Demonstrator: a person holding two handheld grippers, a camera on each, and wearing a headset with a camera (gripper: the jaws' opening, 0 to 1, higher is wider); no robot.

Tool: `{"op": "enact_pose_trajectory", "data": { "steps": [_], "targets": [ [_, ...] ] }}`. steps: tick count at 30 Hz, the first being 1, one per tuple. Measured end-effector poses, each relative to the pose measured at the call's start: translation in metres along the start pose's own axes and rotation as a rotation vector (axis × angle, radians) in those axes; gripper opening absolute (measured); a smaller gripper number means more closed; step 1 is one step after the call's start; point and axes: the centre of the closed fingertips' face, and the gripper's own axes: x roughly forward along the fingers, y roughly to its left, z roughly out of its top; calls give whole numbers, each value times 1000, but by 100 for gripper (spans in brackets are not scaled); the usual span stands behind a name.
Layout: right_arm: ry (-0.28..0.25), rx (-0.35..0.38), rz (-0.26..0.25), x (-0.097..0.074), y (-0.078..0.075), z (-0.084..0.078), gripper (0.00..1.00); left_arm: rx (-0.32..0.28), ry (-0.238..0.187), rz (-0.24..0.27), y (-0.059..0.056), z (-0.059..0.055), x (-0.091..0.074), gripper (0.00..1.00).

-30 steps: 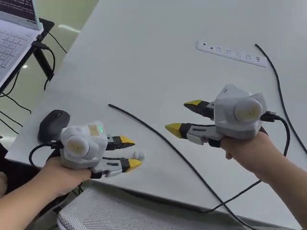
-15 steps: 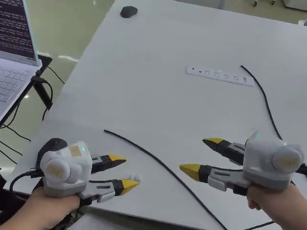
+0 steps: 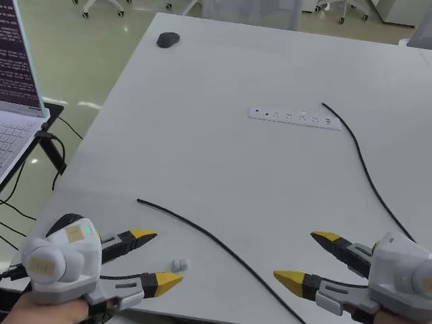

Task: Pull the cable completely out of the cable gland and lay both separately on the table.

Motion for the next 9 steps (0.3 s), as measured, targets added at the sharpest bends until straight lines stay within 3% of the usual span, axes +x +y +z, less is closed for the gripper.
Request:
{"op": "enact_pose_trajectory", "data": {
  "steps": [9],
  "targets": [
    [39, 25, -15, -15, 0, -30, 85, -20, 51, 72, 10, -15, -11, 75]
  ]
}}
